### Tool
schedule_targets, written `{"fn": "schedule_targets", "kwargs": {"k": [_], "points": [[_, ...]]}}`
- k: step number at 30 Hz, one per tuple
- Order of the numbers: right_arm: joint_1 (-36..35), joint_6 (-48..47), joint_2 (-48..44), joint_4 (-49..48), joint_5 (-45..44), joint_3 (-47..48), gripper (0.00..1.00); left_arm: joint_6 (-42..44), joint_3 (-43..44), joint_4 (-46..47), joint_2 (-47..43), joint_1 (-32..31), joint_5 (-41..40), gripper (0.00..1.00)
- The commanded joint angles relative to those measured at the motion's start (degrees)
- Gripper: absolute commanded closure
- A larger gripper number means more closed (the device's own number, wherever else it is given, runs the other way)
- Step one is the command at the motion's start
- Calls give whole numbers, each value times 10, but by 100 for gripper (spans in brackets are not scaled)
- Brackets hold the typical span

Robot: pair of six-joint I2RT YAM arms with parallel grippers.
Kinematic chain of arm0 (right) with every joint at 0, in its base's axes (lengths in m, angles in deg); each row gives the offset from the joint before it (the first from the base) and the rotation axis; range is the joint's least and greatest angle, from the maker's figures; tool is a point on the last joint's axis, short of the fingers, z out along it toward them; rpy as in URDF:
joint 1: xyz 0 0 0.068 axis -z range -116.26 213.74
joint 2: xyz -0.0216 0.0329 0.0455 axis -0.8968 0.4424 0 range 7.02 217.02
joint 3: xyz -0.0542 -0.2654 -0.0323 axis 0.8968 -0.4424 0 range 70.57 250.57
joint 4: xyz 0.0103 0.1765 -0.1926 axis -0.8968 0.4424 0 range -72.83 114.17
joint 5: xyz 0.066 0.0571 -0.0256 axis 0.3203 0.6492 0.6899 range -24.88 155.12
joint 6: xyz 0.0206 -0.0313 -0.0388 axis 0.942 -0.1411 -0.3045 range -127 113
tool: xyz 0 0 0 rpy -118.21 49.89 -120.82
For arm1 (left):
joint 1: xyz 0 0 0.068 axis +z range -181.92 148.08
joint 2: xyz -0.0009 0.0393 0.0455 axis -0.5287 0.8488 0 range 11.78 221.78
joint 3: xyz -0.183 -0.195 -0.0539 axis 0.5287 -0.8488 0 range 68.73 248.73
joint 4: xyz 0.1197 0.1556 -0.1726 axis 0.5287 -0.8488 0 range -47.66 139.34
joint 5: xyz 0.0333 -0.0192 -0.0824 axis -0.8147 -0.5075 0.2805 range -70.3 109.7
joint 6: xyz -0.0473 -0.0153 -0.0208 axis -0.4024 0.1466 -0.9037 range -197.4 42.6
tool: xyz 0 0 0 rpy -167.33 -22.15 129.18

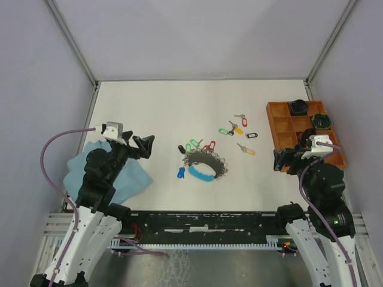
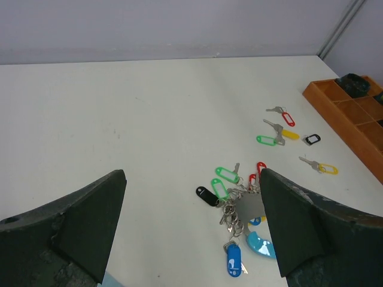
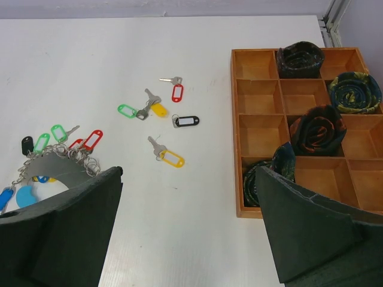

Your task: Put the keys on the keyring

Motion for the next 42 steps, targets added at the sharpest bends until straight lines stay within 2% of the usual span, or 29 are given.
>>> {"fn": "schedule_targets", "kwargs": {"k": [1,13,18,21,24,31,38,42], "points": [[2,1,-1,-14,6,16,0,-9,23,14,0,-1,25,1],[2,15,76,28,46,51,0,-75,42,-4,38,-3,61,1],[2,20,110,30,104,52,0,-135,26,-1,68,-3,101,0],[2,31,147,15,158,45,0,-172,14,4,101,-6,133,4],[2,44,193,-20,217,24,0,-207,-13,30,136,-24,147,7],[-8,100,282,-154,301,-51,0,-262,-65,89,226,-107,107,7],[-53,116,416,-264,312,-71,0,-299,-89,158,309,-181,71,10],[-81,123,506,-315,296,-59,2,-313,-90,190,362,-212,62,16]]}}
